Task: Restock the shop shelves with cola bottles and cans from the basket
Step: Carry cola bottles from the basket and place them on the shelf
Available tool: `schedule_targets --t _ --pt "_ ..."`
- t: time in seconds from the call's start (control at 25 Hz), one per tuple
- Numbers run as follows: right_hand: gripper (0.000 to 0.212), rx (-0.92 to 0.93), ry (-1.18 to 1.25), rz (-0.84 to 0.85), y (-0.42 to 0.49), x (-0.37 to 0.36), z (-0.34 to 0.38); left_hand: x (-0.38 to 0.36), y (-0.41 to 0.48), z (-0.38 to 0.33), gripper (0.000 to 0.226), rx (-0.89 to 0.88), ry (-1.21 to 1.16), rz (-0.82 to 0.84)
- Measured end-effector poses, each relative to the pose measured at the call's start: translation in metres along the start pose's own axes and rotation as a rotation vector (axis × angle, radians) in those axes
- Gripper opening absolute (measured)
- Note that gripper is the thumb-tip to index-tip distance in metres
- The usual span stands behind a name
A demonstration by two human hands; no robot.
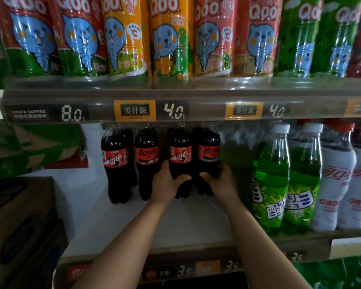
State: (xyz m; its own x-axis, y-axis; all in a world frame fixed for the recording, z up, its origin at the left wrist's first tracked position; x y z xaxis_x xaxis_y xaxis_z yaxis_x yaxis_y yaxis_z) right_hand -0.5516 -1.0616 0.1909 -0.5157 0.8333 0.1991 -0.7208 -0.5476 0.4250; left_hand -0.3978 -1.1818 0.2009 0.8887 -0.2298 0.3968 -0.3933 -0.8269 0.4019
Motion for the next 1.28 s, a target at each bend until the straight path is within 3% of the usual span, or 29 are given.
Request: schedule_targets --t 0.28,0.48,0.68,0.96,1.12,1.28 --pt "0.067 0.0 0.069 0.011 -0.009 0.0 0.004 -0.002 -0.004 0.0 0.066 0.093 -0.024 0.077" --pt "0.078 -0.034 0.131 -0.07 -0.021 0.019 0.024 0.059 -0.03 -0.036 0.025 0.037 0.08 -0.078" --pt "0.049 0.001 0.086 -0.109 -0.061 0.025 0.066 0.123 -0.066 -0.052 0.008 -0.033 -0.384 -0.216" --pt "0.014 -0.017 0.252 -0.147 -0.121 0.012 0.083 0.116 -0.12 -0.011 0.012 0.189 -0.558 -0.239" --pt "0.017 -0.045 0.251 -0.089 -0.181 0.011 0.092 0.138 -0.171 -0.006 0.012 0.168 -0.622 -0.269" --pt "0.019 -0.078 0.292 -0.125 -0.266 0.026 0.098 0.147 -0.231 -0.003 0.015 0.174 -0.607 -0.131"
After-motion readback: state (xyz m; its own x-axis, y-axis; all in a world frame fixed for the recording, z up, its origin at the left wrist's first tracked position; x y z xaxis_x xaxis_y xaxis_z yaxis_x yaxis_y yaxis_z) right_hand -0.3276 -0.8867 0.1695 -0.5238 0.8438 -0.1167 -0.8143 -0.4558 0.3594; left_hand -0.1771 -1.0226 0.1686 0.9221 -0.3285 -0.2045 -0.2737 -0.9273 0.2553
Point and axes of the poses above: each hand's wrist, its own y-axis towards the middle knuckle, its own x-axis out of the back of the hand, z = x × y, the point moved 8 cm from there along y, towards the middle knuckle, and after that the axes turned 7 degrees about x, right-handed, at the moved point
